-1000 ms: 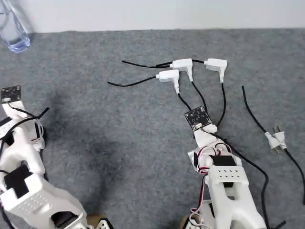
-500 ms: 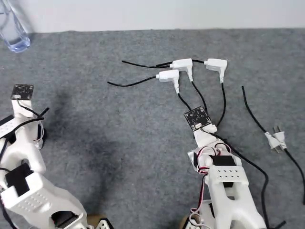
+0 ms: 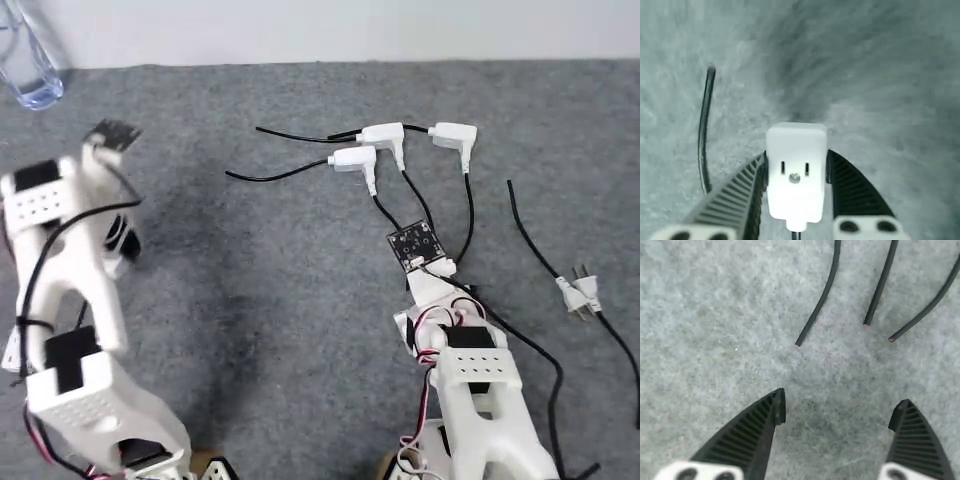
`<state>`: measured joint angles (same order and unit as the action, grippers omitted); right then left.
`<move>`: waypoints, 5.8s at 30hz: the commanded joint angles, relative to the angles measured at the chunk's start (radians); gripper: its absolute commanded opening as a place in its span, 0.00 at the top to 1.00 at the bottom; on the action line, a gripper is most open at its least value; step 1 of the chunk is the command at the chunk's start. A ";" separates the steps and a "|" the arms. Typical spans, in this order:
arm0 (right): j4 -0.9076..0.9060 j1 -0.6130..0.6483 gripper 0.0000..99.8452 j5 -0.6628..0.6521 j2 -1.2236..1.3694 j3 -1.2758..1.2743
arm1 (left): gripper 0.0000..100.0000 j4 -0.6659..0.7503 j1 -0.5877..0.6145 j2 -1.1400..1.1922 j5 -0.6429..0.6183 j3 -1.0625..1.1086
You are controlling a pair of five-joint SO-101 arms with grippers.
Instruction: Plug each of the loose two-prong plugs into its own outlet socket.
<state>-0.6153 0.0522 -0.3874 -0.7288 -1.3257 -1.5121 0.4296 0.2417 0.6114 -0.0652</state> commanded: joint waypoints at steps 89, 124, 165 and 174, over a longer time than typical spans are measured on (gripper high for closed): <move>0.174 -0.223 0.67 0.049 -0.018 0.009 | 0.83 0.540 -0.944 -0.450 0.097 0.885; 0.176 -0.222 0.67 0.048 -0.016 0.009 | 0.83 0.350 -0.830 -0.232 0.198 0.564; 0.170 -0.205 0.67 0.014 -0.015 0.006 | 0.81 0.451 -0.990 -0.265 0.015 0.710; 0.170 -0.205 0.67 0.012 -0.015 0.006 | 0.81 0.428 -0.950 -0.137 0.083 0.667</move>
<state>-0.4588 -0.1657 -0.3659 -0.7319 -1.3257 -1.0380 -0.5263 0.0821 0.6820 0.6329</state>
